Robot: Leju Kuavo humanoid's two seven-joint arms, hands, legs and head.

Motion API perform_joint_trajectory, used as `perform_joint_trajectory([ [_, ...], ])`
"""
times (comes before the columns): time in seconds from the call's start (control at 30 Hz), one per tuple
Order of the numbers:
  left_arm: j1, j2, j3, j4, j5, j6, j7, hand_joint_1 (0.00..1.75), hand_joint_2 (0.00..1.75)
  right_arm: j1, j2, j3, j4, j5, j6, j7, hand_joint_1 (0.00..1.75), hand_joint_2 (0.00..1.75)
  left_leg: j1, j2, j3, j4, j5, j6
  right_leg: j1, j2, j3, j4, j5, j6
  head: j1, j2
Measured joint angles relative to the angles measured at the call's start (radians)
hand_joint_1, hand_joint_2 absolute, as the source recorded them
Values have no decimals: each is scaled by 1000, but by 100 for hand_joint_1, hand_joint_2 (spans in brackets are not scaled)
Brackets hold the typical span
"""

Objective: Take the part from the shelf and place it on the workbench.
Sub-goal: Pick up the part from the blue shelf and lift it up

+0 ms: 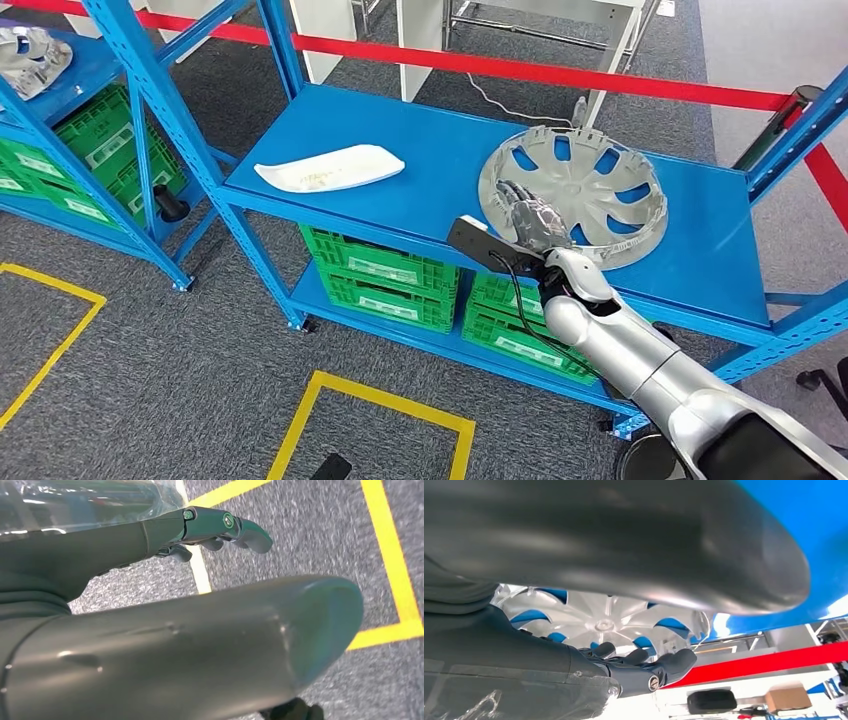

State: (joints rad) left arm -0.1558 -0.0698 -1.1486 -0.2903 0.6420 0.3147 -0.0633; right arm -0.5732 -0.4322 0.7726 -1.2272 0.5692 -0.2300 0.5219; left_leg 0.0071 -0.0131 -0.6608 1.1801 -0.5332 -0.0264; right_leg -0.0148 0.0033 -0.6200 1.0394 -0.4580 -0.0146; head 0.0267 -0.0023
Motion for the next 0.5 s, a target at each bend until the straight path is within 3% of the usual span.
perform_joint_trajectory([
  [0.5,-1,0,0,0,0,0,0,0,0,0,0,0,0,0,0,0,0,0,0,0,26,-57,29,3,0,0,2,0,-1,2,0,0],
])
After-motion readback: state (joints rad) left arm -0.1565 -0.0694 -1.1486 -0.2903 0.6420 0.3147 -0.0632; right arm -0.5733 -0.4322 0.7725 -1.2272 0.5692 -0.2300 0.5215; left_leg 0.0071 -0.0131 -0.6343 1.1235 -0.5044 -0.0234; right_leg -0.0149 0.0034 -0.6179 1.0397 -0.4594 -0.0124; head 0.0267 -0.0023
